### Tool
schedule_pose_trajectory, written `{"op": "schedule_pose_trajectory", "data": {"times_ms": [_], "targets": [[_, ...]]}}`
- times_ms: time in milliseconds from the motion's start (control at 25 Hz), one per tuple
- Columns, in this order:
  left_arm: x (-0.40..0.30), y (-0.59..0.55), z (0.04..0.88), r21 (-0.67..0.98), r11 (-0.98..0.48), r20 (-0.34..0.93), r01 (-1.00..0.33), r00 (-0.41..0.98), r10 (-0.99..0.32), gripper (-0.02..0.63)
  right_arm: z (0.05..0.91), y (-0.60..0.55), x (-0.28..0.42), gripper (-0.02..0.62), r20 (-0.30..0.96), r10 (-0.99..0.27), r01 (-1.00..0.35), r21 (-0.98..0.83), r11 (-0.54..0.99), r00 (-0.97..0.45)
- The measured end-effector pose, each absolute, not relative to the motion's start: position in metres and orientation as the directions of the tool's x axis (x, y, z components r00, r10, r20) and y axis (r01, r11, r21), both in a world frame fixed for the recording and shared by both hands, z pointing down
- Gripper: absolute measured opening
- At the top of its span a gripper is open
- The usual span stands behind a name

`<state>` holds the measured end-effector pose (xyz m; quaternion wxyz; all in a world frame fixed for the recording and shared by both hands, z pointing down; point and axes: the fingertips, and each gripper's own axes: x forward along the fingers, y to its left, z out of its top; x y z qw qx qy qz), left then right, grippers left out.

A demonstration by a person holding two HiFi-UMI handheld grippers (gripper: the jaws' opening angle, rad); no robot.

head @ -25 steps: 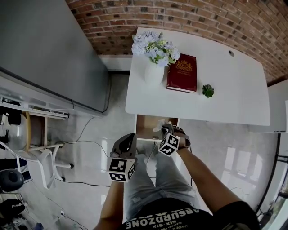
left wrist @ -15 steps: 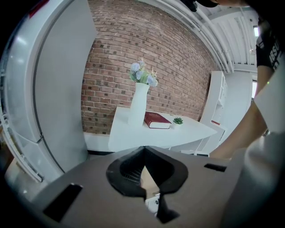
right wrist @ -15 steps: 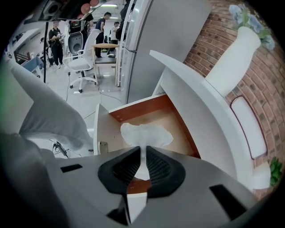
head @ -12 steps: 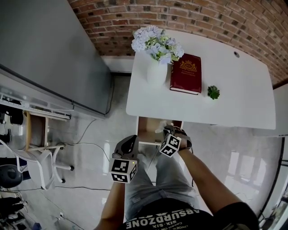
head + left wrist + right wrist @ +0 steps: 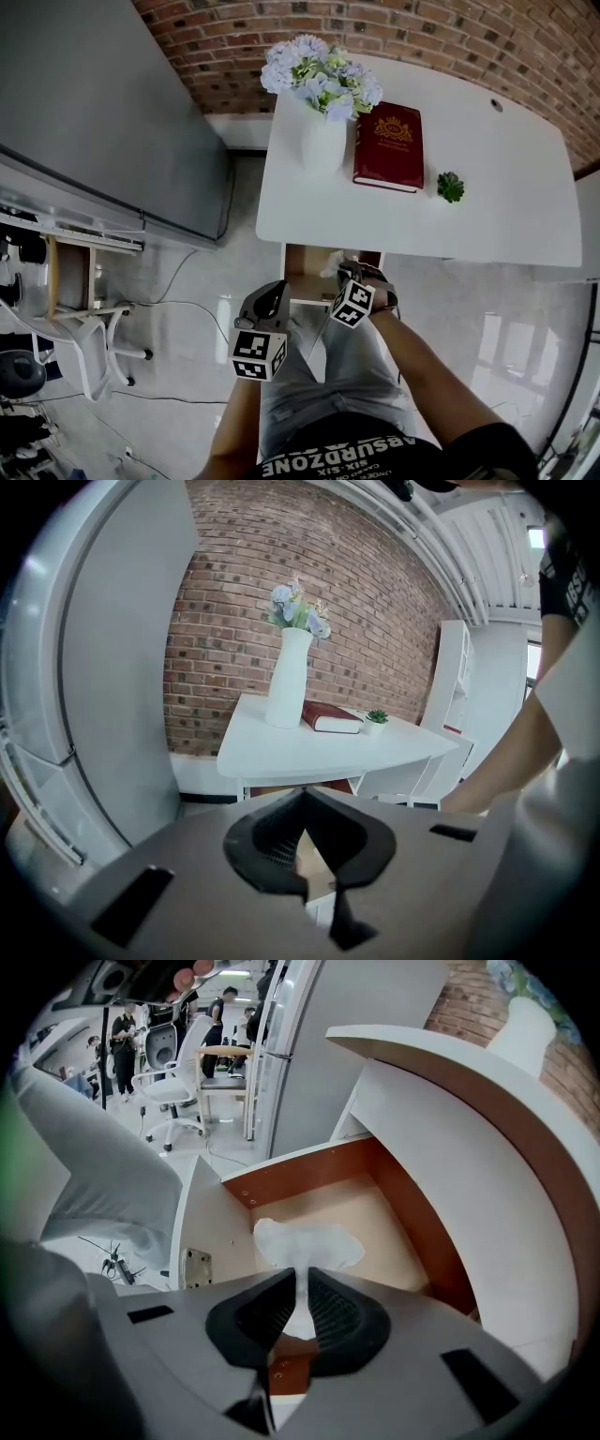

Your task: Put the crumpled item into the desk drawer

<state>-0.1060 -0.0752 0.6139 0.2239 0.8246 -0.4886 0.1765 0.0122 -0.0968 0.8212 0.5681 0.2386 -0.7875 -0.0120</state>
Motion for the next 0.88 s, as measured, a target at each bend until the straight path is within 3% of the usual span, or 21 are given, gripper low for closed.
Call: {"op": "schedule_pose_trajectory", "data": {"times_ms": [560,880], "targets": [[-0.113,-0.079,0.647,0.2,-0.415,0.523,-0.888,0.455,-0.721,0.006,0.861,-0.104,0.001,0.035,0.907,-0.36,-0.315,0.284,0.906,-0.219],[-0.12,-0.082,0.66,0.2,-0.415,0.526,-0.887,0.455,-0.718,0.006,0.879,-0.106,-0.009,0.035,0.919,-0.342,-0.211,0.301,0.93,-0.198]]}}
